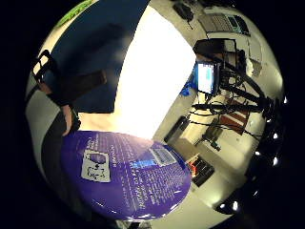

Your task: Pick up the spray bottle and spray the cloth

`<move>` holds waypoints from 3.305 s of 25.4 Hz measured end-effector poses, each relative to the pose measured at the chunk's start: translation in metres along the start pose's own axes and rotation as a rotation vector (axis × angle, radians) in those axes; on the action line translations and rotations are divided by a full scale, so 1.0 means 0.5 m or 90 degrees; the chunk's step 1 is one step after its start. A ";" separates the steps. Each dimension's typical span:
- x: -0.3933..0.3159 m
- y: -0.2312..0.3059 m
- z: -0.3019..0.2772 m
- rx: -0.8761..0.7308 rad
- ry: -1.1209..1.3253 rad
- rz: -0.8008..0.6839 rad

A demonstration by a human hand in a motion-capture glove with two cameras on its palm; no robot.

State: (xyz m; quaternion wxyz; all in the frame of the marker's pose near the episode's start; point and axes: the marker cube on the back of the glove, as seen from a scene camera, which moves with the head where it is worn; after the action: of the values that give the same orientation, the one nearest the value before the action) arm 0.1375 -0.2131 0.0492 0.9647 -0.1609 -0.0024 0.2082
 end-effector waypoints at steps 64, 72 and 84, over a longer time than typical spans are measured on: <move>-0.269 -0.237 -0.077 0.413 -0.886 -0.353; -0.265 -0.283 -0.055 0.389 -0.897 -0.350; -0.264 -0.252 -0.044 0.301 -0.858 -0.387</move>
State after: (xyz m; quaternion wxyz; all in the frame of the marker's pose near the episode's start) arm 0.0691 -0.3815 0.0757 0.7786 0.2181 -0.5881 -0.0176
